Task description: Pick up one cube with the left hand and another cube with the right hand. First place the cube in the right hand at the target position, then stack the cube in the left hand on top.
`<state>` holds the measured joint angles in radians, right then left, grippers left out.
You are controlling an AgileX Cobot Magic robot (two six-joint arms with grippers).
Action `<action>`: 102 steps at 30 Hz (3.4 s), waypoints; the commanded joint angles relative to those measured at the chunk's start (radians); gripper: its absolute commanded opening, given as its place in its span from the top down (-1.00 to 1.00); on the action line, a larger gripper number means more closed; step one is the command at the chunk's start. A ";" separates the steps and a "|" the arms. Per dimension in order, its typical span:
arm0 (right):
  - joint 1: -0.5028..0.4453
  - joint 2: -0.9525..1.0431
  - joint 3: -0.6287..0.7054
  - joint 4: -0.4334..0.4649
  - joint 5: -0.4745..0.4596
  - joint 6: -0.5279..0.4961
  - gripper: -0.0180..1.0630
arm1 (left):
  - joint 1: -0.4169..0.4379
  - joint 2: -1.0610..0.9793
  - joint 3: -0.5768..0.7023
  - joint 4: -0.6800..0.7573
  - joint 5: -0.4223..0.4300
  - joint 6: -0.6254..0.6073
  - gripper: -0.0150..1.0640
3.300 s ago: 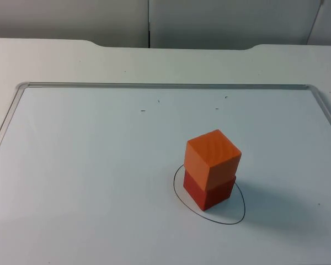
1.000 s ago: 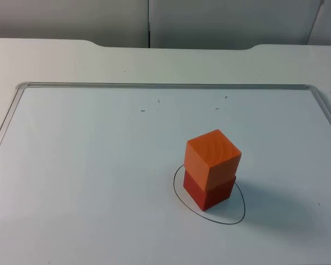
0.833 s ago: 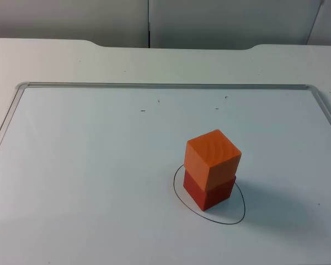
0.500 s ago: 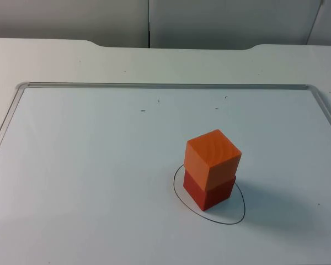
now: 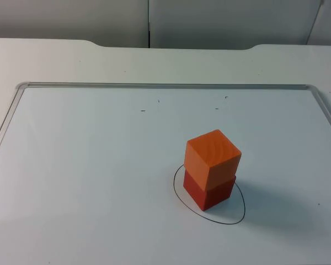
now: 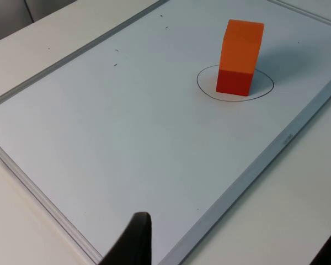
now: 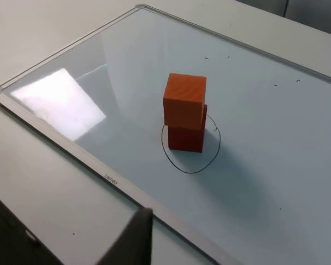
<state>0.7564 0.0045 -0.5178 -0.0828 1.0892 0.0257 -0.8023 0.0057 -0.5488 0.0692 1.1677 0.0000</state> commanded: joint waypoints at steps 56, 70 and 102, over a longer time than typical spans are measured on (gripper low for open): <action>-0.701 -0.005 0.006 0.010 -0.010 0.001 -0.98 | 0.254 -0.006 -0.001 -0.008 -0.010 0.000 -0.98; -0.700 -0.005 0.006 0.010 -0.010 0.001 -0.97 | 0.599 -0.006 -0.001 -0.008 -0.010 0.000 -0.98; -0.700 -0.005 0.006 0.010 -0.010 0.001 -0.97 | 0.765 -0.006 -0.001 -0.008 -0.010 0.000 -0.98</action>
<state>0.0623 0.0045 -0.5178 -0.0773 1.0871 0.0257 -0.0442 0.0057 -0.5488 0.0692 1.1677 0.0000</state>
